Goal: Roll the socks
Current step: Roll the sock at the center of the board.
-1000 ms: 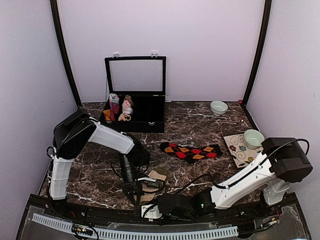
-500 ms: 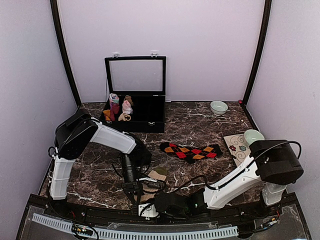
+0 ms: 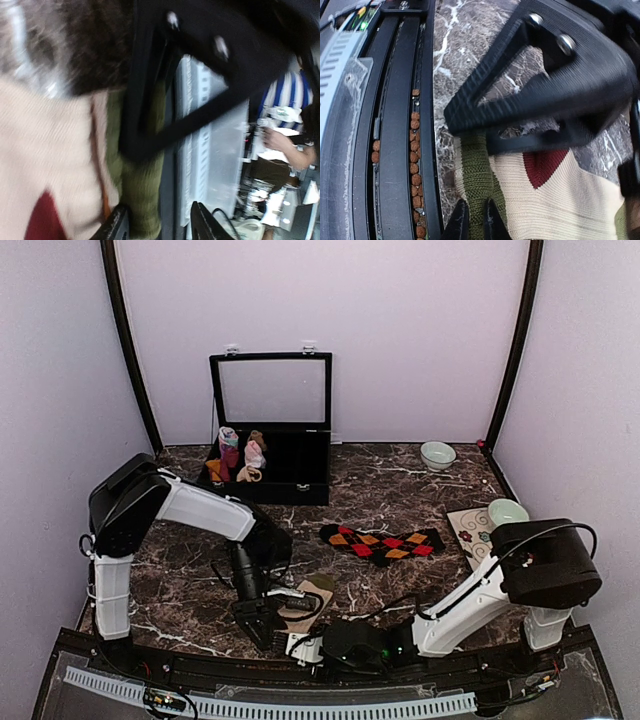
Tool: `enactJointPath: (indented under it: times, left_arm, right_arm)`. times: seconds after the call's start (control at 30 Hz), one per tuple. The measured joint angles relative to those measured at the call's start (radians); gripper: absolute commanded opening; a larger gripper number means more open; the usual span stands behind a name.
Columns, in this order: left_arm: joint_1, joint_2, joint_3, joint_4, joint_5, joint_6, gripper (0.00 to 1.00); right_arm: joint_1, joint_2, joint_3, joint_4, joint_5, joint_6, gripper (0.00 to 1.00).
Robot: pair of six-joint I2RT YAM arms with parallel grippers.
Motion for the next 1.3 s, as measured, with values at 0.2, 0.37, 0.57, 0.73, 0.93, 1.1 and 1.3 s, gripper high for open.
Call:
enactJointPath:
  times: [0.2,0.37,0.57,0.73,0.93,1.1,1.3]
  left_arm:
    - [0.098,-0.186,-0.140,0.132,-0.183,-0.036,0.45]
    - [0.196,-0.360,-0.240,0.251,-0.272,-0.065,0.45]
    - [0.212,-0.566,-0.354,0.330,-0.303,-0.023,0.41]
    - [0.185,-0.647,-0.394,0.344,-0.323,0.073,0.36]
    - [-0.024,-0.654,-0.394,0.377,-0.389,0.148,0.36]
    - [-0.127,-0.643,-0.369,0.401,-0.423,0.174,0.36]
    - [-0.182,-0.607,-0.351,0.461,-0.457,0.185,0.35]
  right_arm:
    - [-0.024,0.002,-0.051,0.090,-0.036,0.126,0.00]
    - [-0.049,0.016,-0.071,0.141,-0.088,0.238,0.00]
    - [-0.099,0.022,-0.071,0.157,-0.185,0.359,0.00]
    - [-0.164,0.045,-0.085,0.219,-0.314,0.492,0.00]
    - [-0.241,0.098,-0.089,0.304,-0.495,0.655,0.00]
    - [-0.268,0.114,-0.087,0.325,-0.558,0.744,0.00]
    - [-0.285,0.119,-0.068,0.277,-0.591,0.798,0.00]
